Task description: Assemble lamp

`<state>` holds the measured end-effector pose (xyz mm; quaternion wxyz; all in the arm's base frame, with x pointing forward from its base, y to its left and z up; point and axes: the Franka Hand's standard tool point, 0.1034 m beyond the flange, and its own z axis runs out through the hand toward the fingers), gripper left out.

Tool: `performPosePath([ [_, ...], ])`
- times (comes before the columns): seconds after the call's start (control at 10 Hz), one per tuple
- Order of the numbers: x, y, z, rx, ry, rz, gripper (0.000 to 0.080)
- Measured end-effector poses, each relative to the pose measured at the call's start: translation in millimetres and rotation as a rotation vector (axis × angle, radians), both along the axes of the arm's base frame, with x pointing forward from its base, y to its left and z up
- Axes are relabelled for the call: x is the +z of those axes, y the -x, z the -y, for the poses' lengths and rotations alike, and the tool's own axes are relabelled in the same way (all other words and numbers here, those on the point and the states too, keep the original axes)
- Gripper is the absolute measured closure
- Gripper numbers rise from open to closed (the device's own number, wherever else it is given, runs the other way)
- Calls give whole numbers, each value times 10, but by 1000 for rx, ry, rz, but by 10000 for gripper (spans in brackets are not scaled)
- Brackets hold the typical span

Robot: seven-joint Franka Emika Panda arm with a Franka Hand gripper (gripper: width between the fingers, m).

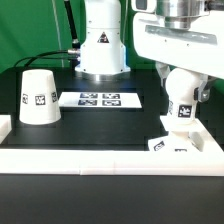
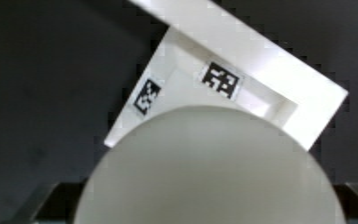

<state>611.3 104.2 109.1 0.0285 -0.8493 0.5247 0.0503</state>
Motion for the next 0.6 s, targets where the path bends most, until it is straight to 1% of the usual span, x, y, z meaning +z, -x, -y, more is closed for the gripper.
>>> performPosePath([
  [0.3,3,1,-35,-152,-3,-16,220],
  [0.4,3,1,-37,-149,-4,-15,220],
  [0.5,1,2,-36,-100,-6,-10,162],
  [0.6,0,4,-35,-59,-8,-6,162],
])
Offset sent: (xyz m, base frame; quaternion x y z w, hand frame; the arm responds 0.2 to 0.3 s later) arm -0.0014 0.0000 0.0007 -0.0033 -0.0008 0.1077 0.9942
